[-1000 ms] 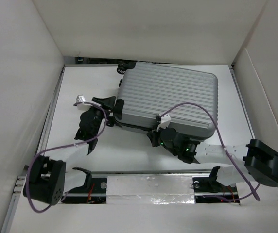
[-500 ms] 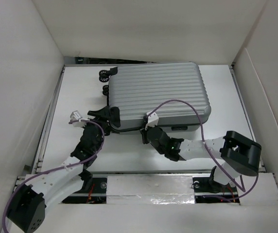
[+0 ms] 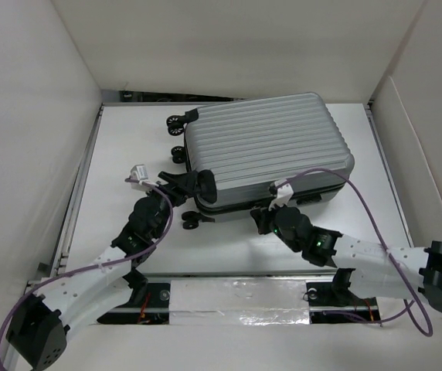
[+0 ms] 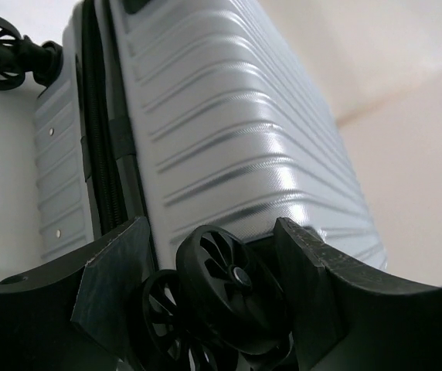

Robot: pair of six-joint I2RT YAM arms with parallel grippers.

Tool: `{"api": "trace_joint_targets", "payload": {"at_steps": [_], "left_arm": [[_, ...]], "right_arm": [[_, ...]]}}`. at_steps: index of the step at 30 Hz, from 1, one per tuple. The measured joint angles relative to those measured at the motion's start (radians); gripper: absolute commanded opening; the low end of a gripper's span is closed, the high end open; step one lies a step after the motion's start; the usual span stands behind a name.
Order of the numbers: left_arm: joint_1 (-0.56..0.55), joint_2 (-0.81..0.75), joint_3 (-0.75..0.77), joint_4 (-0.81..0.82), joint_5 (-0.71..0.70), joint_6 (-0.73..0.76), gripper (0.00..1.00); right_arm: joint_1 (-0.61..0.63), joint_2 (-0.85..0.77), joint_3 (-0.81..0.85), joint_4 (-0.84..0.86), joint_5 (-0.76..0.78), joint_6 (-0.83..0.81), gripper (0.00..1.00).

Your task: Pack the luggage

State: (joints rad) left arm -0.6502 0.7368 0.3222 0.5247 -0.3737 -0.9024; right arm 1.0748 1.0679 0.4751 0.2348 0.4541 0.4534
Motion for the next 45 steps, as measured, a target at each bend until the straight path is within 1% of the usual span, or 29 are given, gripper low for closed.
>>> {"api": "trace_joint_targets", "payload": {"at_steps": [3, 4, 6, 12, 15, 17, 19, 21, 22, 24, 25, 26, 28, 31, 37, 40, 43, 45], "left_arm": [[0.039, 0.051, 0.037, 0.0, 0.09, 0.026, 0.0], [0.06, 0.074, 0.048, 0.001, 0.143, 0.034, 0.0], [0.087, 0.088, 0.049, 0.004, 0.191, 0.034, 0.0], [0.118, 0.079, 0.048, -0.002, 0.249, 0.039, 0.0], [0.123, 0.079, 0.048, -0.006, 0.273, 0.038, 0.0], [0.124, 0.085, 0.045, 0.008, 0.29, 0.036, 0.0], [0.108, 0.103, 0.038, 0.035, 0.291, 0.03, 0.0], [0.087, 0.136, 0.037, 0.073, 0.271, 0.027, 0.0], [0.073, 0.158, 0.037, 0.094, 0.263, 0.027, 0.0], [0.04, 0.2, 0.037, 0.145, 0.247, 0.022, 0.0], [0.029, 0.218, 0.037, 0.168, 0.228, 0.023, 0.0], [0.028, 0.231, 0.038, 0.189, 0.207, 0.027, 0.0], [0.027, 0.245, 0.049, 0.195, 0.138, 0.039, 0.0], [0.027, 0.239, 0.058, 0.171, 0.072, 0.06, 0.0], [0.024, 0.163, 0.058, 0.07, 0.063, 0.076, 0.0], [0.025, 0.125, 0.058, 0.022, 0.065, 0.08, 0.0], [0.072, 0.09, 0.049, 0.014, 0.153, 0.076, 0.0], [0.117, 0.076, 0.045, 0.013, 0.222, 0.061, 0.0]], "right_arm": [[-0.067, -0.05, -0.036, -0.021, -0.02, 0.003, 0.0], [-0.089, -0.062, -0.047, -0.026, -0.028, 0.003, 0.0], [-0.138, -0.101, -0.064, -0.053, -0.048, 0.003, 0.0], [-0.275, -0.284, -0.09, -0.227, -0.06, 0.027, 0.0], [-0.317, -0.36, -0.122, -0.258, -0.098, 0.042, 0.0], [-0.321, -0.374, -0.13, -0.257, -0.119, 0.045, 0.0], [-0.296, -0.343, -0.129, -0.241, -0.126, 0.048, 0.0], [-0.241, -0.278, -0.117, -0.207, -0.117, 0.05, 0.0], [-0.199, -0.227, -0.098, -0.185, -0.11, 0.052, 0.0], [-0.074, -0.101, -0.018, -0.163, -0.079, 0.05, 0.0], [-0.02, -0.022, 0.038, -0.186, 0.012, 0.035, 0.0], [0.008, 0.045, 0.084, -0.206, 0.082, 0.025, 0.0], [0.053, 0.159, 0.173, -0.255, 0.18, 0.005, 0.0], [0.083, 0.246, 0.227, -0.265, 0.233, -0.022, 0.0], [0.088, 0.251, 0.222, -0.233, 0.216, -0.042, 0.0], [0.097, 0.229, 0.208, -0.236, 0.21, -0.037, 0.0], [0.09, 0.122, 0.133, -0.222, 0.157, -0.002, 0.0], [0.055, -0.003, 0.048, -0.214, 0.106, 0.035, 0.0]]}}
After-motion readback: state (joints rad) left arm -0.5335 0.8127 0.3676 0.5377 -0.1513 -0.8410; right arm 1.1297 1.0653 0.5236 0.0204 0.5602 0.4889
